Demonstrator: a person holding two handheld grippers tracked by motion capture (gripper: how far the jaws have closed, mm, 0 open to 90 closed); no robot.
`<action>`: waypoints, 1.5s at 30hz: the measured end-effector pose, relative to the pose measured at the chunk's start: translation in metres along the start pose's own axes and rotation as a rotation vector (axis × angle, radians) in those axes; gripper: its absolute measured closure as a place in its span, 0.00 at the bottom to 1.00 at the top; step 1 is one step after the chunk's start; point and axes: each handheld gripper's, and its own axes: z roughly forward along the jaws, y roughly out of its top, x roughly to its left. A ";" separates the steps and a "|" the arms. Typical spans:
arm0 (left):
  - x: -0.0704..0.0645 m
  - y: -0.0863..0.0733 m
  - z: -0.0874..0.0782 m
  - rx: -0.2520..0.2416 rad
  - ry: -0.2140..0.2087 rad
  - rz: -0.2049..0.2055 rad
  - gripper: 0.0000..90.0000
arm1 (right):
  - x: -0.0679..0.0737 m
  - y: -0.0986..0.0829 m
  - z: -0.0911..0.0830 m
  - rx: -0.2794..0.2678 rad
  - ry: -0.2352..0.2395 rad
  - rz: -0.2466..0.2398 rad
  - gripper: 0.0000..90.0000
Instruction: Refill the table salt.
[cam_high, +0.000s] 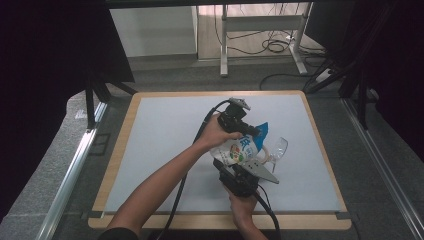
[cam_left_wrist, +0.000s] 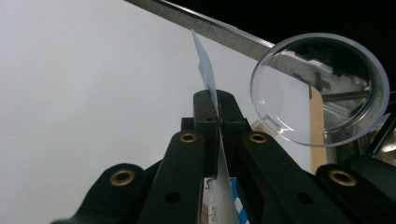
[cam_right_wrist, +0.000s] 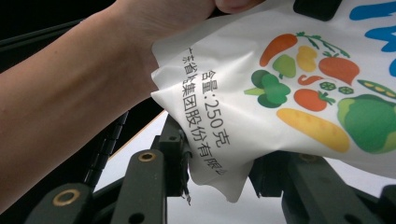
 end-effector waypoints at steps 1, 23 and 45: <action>0.000 0.000 -0.001 -0.001 0.002 -0.002 0.99 | 0.000 0.000 0.000 0.001 0.002 -0.001 0.70; 0.000 -0.003 -0.002 -0.023 0.006 0.002 0.99 | -0.002 -0.005 0.000 0.010 -0.004 -0.018 0.69; 0.001 -0.013 -0.012 -0.066 0.000 -0.009 0.99 | -0.007 -0.016 -0.002 0.050 -0.021 -0.072 0.68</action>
